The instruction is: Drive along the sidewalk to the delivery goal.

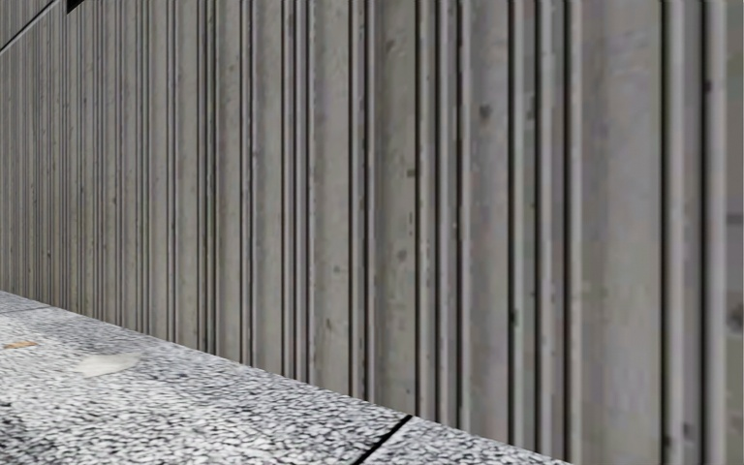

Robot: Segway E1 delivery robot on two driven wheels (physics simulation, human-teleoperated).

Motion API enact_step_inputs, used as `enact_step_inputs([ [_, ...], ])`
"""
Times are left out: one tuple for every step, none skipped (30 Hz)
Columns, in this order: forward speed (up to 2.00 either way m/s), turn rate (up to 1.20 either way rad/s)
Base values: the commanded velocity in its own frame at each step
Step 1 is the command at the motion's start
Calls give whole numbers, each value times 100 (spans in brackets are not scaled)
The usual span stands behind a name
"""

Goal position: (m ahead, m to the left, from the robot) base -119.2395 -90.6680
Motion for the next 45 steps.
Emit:
enact_step_inputs([
  [0,0],
  [0,0],
  [0,0],
  [0,0],
  [0,0],
  [0,0],
  [0,0],
  [0,0],
  [0,0],
  [0,0],
  [0,0],
  [0,0],
  [0,0],
  [0,0],
  [0,0],
  [0,0],
  [0,0],
  [0,0],
  [0,0],
  [0,0],
  [0,0],
  [0,0],
  [0,0],
  [0,0],
  [0,0],
  [0,0],
  [0,0],
  [0,0],
  [0,0],
  [0,0],
  [0,-12],
  [0,-25],
  [0,-25],
  [0,-31],
  [0,-32],
  [0,-32],
  [0,-32],
  [0,-32],
  [0,-32],
  [0,-32],
  [0,-32],
  [0,-32],
  [0,-32],
  [0,-32],
  [0,-33],
])
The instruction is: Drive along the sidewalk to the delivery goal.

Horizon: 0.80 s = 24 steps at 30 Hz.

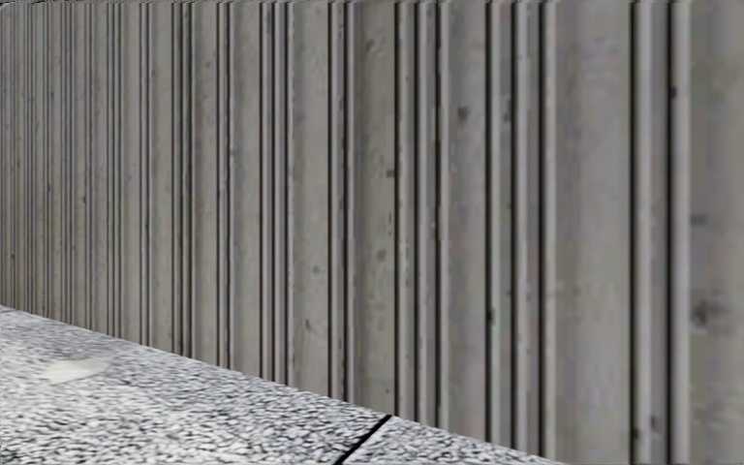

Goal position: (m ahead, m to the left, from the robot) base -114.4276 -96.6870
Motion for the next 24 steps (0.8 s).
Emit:
enact_step_inputs([
  [0,-33],
  [0,-34],
  [0,-35],
  [0,-36],
  [0,-36],
  [0,-36],
  [0,-36],
  [0,-37],
  [0,-39],
  [0,-39],
  [0,-40],
  [0,-42],
  [0,-42],
  [0,-42],
  [0,-43],
  [0,-44],
  [0,-45],
  [0,-45],
  [0,-45],
  [0,-46],
  [0,-47],
  [0,-47],
  [0,-48],
  [0,-49],
])
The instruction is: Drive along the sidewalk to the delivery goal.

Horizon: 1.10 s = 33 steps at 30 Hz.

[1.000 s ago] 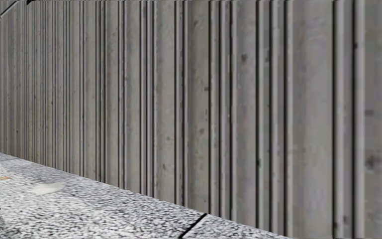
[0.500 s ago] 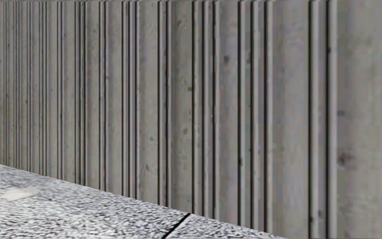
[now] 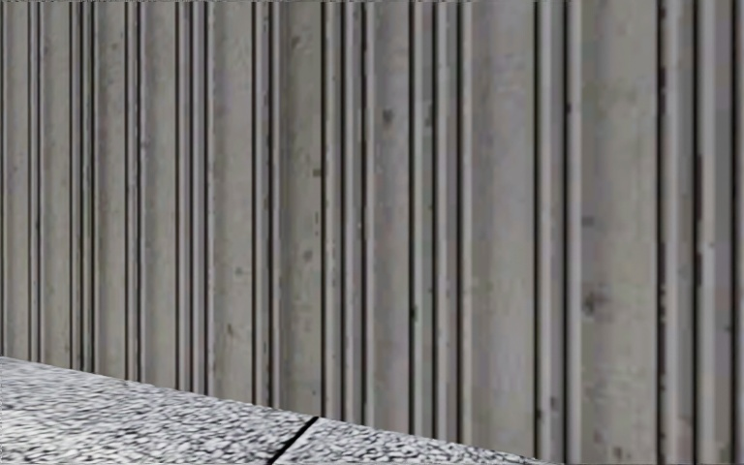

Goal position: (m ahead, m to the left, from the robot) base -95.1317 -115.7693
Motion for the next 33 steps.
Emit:
enact_step_inputs([
  [0,-49],
  [0,-49],
  [0,-49],
  [0,-49],
  [0,-50],
  [0,-50],
  [0,-50],
  [0,-51],
  [0,-52],
  [0,-52],
  [0,-54],
  [0,-56],
  [0,-57],
  [0,-57],
  [0,-57],
  [0,-57],
  [0,-57],
  [0,-57],
  [0,-57],
  [0,-57],
  [0,-57],
  [0,-58],
  [0,-58],
  [0,-58],
  [0,-58],
  [0,-58],
  [0,-58],
  [0,-58],
  [0,-58],
  [0,-58],
  [0,-58],
  [0,-59],
  [0,-59],
])
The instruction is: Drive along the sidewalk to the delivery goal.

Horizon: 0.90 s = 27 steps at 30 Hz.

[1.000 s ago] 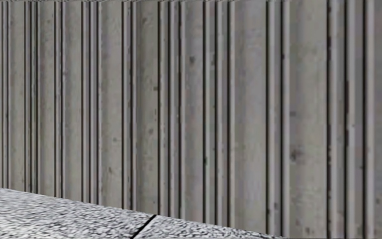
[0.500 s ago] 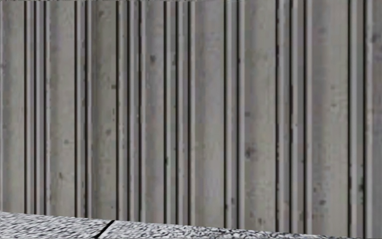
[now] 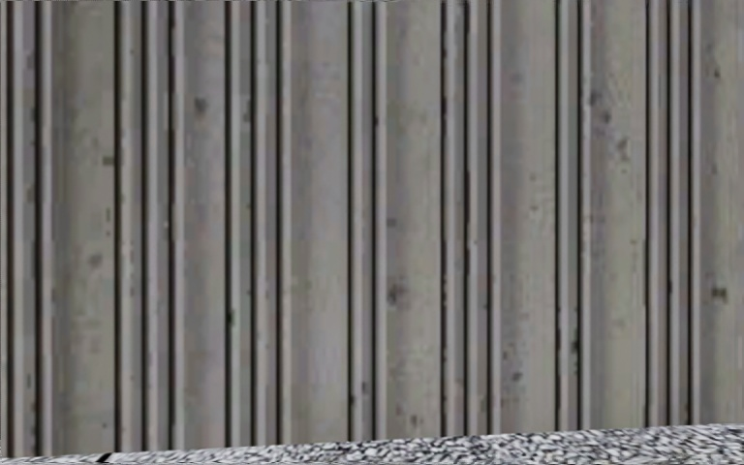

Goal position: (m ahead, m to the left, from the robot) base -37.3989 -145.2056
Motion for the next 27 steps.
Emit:
enact_step_inputs([
  [0,-59],
  [0,-59],
  [0,-60],
  [0,-60],
  [0,-61],
  [0,-61],
  [0,-61],
  [0,-61],
  [0,-62],
  [0,-62],
  [0,-62],
  [0,-64],
  [0,-65],
  [0,-65],
  [0,-65],
  [0,-65],
  [0,-66],
  [0,-67],
  [0,-67],
  [0,-68],
  [0,-69],
  [0,-69],
  [0,-69],
  [0,-69],
  [0,-69],
  [0,-70],
  [0,-70],
])
